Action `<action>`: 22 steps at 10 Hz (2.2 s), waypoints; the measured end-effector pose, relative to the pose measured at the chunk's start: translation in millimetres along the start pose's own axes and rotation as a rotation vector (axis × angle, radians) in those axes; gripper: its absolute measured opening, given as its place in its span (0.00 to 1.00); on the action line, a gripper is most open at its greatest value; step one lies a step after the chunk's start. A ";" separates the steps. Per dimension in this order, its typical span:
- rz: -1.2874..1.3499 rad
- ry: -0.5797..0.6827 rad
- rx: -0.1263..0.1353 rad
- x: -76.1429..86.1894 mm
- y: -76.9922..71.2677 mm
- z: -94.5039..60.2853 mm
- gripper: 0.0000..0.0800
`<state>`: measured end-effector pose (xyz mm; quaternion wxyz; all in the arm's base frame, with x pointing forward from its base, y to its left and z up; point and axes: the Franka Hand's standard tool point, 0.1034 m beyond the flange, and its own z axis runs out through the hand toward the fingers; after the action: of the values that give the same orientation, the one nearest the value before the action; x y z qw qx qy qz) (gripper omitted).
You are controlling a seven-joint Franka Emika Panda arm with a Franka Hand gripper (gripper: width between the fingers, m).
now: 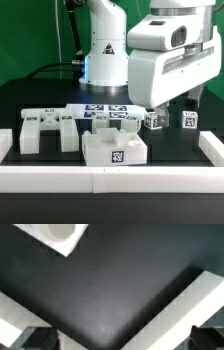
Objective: Assemble chair
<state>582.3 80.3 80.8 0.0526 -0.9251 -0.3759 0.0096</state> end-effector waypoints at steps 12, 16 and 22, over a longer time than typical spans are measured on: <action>0.584 0.033 -0.028 -30.9 20.4 12.3 0.81; 0.565 0.064 -0.073 -63.1 27.7 29.8 0.81; 0.564 0.045 -0.069 -78.5 24.1 60.7 0.81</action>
Offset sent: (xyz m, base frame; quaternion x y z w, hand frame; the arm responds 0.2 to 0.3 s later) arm -0.0119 -0.0331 -0.0052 -0.0292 0.0119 0.0403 0.9987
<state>539.3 13.9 16.2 0.0248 -0.9944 -0.1027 -0.0096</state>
